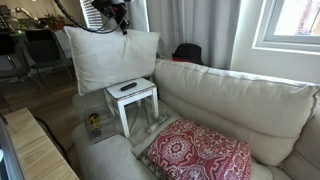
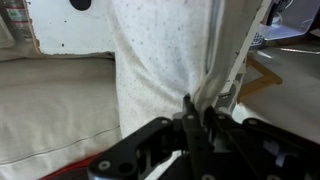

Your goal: Uncover the remote, then place it throw blanket

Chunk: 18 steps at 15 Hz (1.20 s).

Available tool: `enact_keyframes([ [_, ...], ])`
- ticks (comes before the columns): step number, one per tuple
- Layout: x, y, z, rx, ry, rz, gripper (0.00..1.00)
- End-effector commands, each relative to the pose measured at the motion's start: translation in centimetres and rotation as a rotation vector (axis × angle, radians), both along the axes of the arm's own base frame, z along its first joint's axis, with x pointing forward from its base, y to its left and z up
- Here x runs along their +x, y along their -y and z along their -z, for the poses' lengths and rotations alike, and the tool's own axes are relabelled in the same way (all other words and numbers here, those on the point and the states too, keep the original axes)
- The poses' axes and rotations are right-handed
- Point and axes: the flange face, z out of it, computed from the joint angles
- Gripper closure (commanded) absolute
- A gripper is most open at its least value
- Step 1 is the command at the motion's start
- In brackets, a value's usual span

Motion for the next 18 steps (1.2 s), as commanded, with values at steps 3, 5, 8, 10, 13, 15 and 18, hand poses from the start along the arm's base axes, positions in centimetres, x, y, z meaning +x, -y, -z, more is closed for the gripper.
enact_keyframes([
  [3,-1.4,0.7,-3.1,-0.023,-0.043,0.025,0.98],
  [5,-1.6,1.0,-3.6,-0.019,-0.052,0.046,0.98],
  [8,-1.8,1.6,-3.9,0.002,-0.051,0.079,0.98],
  [10,-2.0,2.0,-3.5,-0.021,-0.071,0.095,0.98],
  [13,-1.9,1.8,-1.7,-0.046,-0.096,0.066,0.98],
  [15,-2.1,1.9,-0.6,-0.085,-0.115,0.051,0.98],
  [18,-1.9,2.6,-0.9,-0.105,-0.104,0.092,0.98],
])
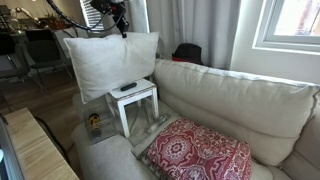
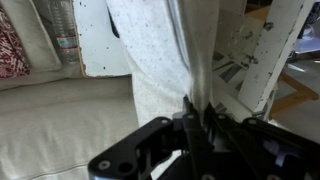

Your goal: Uncover the remote, then place it throw blanket

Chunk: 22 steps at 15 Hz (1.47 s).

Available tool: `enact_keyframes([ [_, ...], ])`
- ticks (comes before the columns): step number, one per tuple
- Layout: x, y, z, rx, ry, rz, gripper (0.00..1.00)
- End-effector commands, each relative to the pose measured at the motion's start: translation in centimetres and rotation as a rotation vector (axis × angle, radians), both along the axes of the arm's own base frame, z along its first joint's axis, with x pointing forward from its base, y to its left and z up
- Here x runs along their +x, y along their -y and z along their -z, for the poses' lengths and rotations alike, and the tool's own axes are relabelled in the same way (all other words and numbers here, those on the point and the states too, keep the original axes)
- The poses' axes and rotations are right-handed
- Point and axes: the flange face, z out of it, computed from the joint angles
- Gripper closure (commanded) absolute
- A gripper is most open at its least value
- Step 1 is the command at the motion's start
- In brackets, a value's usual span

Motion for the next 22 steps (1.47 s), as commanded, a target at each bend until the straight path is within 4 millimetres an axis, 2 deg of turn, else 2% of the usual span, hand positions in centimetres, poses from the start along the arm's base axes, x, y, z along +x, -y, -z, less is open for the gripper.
enact_keyframes([
  [1,0.0,0.7,-1.4,-0.018,0.013,0.055,0.98],
  [4,0.3,0.3,-0.9,-0.014,-0.005,0.081,0.98],
  [10,1.0,-5.2,-0.7,0.281,-0.012,0.051,0.98],
  [12,1.4,-6.4,0.5,0.317,-0.010,0.056,0.98],
  [17,2.7,-7.5,3.2,0.375,0.050,0.114,0.98],
  [22,3.7,-9.3,3.5,0.406,0.102,0.032,0.98],
])
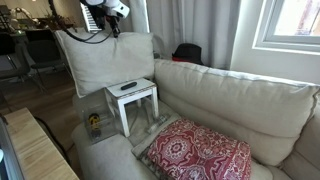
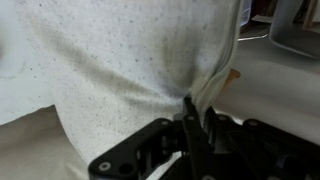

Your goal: Uncover the remote, then place it throw blanket

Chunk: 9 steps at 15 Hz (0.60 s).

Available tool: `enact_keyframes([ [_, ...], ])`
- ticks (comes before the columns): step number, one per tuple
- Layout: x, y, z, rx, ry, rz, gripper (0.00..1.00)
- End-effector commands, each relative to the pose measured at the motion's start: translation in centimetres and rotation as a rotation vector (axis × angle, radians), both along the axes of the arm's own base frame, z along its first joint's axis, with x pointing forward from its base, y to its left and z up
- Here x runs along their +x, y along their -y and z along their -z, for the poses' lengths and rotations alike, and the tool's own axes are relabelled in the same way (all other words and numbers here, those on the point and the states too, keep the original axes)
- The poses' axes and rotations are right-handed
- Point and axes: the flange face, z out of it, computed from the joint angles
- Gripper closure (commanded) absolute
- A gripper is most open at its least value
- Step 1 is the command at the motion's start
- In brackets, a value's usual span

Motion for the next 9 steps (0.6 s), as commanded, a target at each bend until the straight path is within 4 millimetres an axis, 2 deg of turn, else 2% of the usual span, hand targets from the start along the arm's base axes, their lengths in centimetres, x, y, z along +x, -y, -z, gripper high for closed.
enact_keyframes([
  [1,1.5,-1.2,0.3,-0.003,0.069,-0.053,0.98],
  [9,2.5,-2.1,-0.8,-0.122,0.136,-0.187,0.98],
])
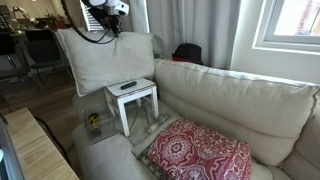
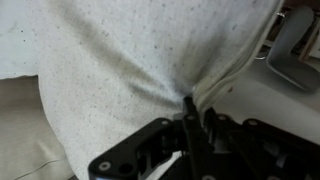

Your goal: Uncover the remote, then place it throw blanket

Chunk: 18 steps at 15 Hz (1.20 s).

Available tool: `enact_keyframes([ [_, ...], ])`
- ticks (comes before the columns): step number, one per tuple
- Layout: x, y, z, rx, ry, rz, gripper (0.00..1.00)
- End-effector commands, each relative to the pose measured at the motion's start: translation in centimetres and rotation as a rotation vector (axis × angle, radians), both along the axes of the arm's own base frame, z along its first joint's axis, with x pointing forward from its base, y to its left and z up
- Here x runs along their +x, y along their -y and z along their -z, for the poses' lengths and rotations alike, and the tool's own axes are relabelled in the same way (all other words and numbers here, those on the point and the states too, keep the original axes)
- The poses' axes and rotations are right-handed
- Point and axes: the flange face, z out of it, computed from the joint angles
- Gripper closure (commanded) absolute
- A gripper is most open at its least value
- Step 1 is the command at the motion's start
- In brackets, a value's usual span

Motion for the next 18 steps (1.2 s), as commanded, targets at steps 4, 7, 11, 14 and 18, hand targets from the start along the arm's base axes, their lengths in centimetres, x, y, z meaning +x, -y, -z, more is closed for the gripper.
enact_keyframes([
  [4,1.6,-0.8,-2.9,-0.012,0.076,-0.029,0.98],
  [7,1.8,-0.7,-4.0,-0.046,0.100,-0.050,0.98],
  [11,1.0,-1.0,-1.3,-0.082,0.011,-0.123,0.98],
  [14,0.5,-1.4,-0.4,-0.080,-0.048,-0.167,0.65],
  [18,0.2,-1.4,-0.8,-0.095,-0.069,-0.210,0.42],
])
